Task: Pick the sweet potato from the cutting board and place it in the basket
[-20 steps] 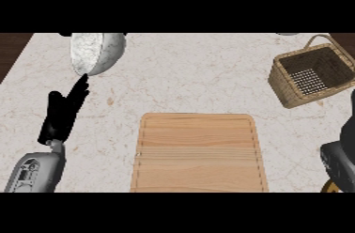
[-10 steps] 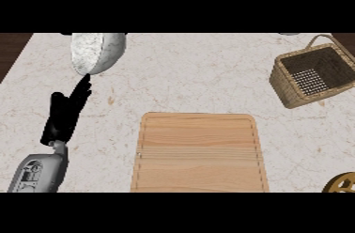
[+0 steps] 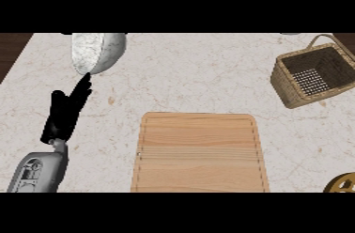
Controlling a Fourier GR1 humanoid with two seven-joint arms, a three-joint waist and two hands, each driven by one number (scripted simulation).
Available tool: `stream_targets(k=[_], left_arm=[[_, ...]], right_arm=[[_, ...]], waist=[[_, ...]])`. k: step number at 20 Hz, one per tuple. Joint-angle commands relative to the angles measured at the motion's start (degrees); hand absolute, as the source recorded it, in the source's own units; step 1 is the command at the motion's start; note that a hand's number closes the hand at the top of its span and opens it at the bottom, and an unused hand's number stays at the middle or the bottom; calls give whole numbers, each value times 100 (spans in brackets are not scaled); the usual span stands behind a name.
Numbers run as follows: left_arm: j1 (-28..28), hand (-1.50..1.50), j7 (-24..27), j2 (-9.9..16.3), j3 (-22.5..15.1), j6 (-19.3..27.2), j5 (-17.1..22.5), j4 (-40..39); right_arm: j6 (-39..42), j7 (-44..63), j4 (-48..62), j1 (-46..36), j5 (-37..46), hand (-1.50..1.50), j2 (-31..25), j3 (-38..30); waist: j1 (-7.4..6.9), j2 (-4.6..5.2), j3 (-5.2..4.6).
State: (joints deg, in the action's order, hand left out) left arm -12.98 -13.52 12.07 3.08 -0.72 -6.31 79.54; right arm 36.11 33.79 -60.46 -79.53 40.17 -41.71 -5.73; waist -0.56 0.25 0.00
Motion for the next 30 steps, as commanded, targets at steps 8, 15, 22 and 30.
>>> stream_targets(k=[8, 15, 22, 30], left_arm=[[104, 0, -15, -161, -89, 89, -114, 149], [110, 0, 82, -55, 117, 32, -29, 94], [94, 0, 11, 128, 228, -313, 183, 196], [4, 0, 30, -90, 2, -76, -136, 30]], right_arm=[[-665, -1995, 1156, 802, 148, 150, -480, -208], [-1255, -2391, 1678, 1269, 143, 150, -120, -383], [-1213, -1999, 2192, 1086, -236, -150, 86, -893], [-2514, -2283, 2185, 1098, -523, -150, 138, -1535]], waist=[[-26, -1, -1], [-16, 5, 1], [-40, -7, -1], [-71, 14, 1]])
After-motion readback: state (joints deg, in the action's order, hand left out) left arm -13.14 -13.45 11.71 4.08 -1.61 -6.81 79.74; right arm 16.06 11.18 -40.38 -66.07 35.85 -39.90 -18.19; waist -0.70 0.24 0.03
